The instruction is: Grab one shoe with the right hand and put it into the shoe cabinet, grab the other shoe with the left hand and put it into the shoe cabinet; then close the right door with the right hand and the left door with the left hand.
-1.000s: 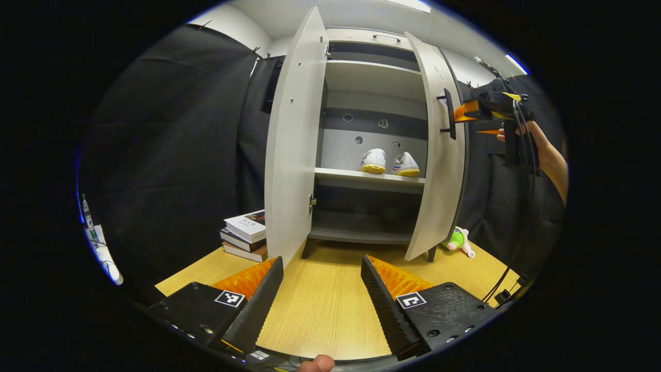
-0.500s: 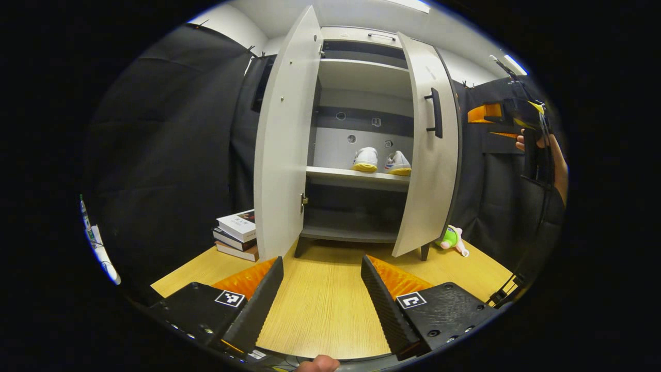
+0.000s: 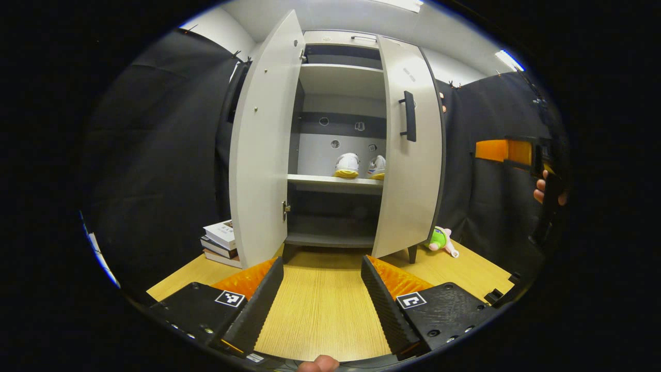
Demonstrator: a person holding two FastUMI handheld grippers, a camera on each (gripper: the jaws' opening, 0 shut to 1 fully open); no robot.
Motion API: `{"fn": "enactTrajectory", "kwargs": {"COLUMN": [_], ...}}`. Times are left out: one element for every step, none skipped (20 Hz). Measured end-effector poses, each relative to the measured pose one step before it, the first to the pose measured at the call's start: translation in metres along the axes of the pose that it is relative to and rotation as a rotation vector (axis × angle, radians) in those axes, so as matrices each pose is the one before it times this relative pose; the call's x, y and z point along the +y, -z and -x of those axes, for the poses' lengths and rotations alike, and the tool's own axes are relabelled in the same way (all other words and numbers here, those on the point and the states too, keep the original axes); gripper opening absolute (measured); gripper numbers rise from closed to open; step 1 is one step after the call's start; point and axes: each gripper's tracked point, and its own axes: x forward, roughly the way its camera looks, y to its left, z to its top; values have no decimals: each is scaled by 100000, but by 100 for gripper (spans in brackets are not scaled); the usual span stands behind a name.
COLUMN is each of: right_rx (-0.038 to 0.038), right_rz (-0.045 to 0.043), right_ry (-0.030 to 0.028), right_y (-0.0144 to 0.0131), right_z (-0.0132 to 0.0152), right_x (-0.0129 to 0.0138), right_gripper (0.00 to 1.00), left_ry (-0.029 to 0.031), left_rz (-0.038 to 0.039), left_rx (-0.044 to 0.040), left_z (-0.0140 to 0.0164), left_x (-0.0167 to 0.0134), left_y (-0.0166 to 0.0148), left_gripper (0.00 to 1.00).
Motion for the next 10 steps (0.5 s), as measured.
{"fn": "enactTrajectory", "kwargs": {"right_rx": [1867,1766,1882,1312,520,-260,-357,-56,529,703], "right_rz": [-978,-1410,-1743,-2226,-1340,-640,807,1529,1794,1771], "right_ry": [267,317,-186,119,-2,1687,1291,906,937,171], "right_y": [1131,1092,1066,1094,929,788,688,772,709,702], "right_z": [624,433,509,515,485,406,206,159,163,107], "right_x": [189,214,272,125,-19,-422,-418,-98,-225,-98], "right_gripper": [97,97,97,97,97,100,93,92,93,97], "left_ry": [371,549,1120,1413,1429,551,400,549,507,143], "left_rz": [-637,-546,243,778,805,303,73,-20,-156,-358], "left_rx": [-522,-12,610,293,-100,-588,-591,-763,-841,-1024], "left_z": [-15,-57,-131,18,-40,-42,-48,10,-41,-45], "left_x": [-303,-322,-438,-536,-545,-233,-332,-347,-322,-35], "left_y": [-133,-2,134,69,-94,-260,-415,-175,-461,-419], "left_gripper": [91,91,91,91,91,91,91,91,91,91]}}
